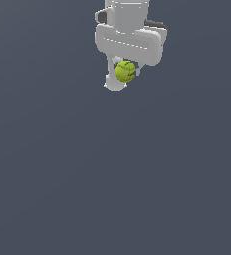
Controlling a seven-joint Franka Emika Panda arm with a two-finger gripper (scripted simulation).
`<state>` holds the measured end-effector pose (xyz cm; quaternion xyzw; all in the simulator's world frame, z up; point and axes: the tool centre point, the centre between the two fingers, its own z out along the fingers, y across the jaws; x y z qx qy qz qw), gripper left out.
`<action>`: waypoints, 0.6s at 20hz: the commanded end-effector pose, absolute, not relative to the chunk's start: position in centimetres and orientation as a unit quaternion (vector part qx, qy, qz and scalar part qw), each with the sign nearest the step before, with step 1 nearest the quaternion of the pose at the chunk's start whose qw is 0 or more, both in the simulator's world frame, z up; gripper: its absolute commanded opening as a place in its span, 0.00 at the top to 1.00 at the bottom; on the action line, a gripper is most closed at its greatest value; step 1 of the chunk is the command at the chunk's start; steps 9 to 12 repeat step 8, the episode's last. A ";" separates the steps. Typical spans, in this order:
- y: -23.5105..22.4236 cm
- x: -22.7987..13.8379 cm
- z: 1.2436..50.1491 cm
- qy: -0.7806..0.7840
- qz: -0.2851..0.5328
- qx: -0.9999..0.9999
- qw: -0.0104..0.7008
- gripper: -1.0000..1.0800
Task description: Pick up the object and move it to a goal position.
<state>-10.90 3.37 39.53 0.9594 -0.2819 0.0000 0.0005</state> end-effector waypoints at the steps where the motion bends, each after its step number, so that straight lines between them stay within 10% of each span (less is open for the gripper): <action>1: 3.7 -11.0 40.5 -0.282 0.000 0.959 0.000 1.00; 12: 3.9 -10.9 41.0 -0.282 0.000 0.959 0.000 1.00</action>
